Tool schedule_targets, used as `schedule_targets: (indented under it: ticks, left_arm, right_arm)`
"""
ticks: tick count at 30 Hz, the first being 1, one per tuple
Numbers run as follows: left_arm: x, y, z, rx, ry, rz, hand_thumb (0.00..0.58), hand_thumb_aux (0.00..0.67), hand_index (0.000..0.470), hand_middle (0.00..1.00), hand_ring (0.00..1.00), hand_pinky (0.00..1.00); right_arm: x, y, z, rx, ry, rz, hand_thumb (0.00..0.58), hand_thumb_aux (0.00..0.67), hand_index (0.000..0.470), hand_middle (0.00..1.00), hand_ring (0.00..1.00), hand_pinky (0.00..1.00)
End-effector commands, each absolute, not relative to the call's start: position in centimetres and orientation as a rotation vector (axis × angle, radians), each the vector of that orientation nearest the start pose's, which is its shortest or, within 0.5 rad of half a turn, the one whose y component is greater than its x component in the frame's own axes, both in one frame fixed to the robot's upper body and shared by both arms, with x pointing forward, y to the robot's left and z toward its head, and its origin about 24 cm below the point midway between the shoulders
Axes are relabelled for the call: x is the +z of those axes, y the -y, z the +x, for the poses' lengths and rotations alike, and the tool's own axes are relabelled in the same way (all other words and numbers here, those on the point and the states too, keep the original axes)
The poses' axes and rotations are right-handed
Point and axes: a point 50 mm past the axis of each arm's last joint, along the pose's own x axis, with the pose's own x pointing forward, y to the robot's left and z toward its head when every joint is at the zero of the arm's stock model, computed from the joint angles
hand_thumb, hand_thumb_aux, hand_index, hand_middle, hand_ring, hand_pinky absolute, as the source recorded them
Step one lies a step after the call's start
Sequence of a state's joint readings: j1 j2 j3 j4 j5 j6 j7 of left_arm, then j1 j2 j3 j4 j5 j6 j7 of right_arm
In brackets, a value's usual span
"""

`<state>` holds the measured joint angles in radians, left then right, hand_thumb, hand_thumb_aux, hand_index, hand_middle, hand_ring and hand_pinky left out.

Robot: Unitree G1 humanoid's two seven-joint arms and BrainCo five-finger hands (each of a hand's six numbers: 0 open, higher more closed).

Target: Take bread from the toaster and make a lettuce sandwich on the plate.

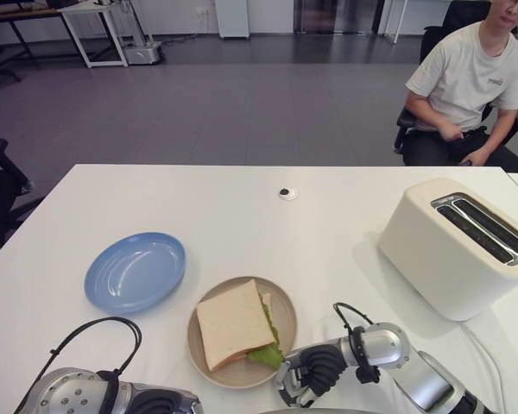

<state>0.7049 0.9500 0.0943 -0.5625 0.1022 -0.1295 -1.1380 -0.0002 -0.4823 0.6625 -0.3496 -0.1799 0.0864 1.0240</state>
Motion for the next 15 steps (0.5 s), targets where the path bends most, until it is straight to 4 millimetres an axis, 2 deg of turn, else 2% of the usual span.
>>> schedule_targets:
  ticks: [1,5,10,15]
  left_arm:
    - [6.4,-22.2,10.9,-1.348,-0.534,0.907,0.58,0.67,0.47,0.71,0.71,0.71]
    - [5.8,-22.8,13.7,-1.201,-0.496,1.018,0.58,0.67,0.47,0.7,0.7,0.7]
    - [5.0,-23.7,14.8,-1.17,-0.52,1.173,0.58,0.67,0.47,0.69,0.69,0.69]
    - [5.3,-22.6,17.2,-1.14,-0.406,1.305,0.58,0.67,0.47,0.7,0.7,0.7]
  right_arm:
    - [3.4,5.9,15.6,1.663,-0.191,-0.653,0.58,0.67,0.47,1.0,1.0,1.0]
    - [3.3,5.0,16.2,1.598,-0.18,-0.663,0.58,0.67,0.47,1.0,1.0,1.0]
    - [3.4,4.4,17.0,1.526,-0.184,-0.634,0.58,0.67,0.47,1.0,1.0,1.0]
    - [3.0,3.3,19.0,1.31,-0.193,-0.599,0.58,0.67,0.47,1.0,1.0,1.0]
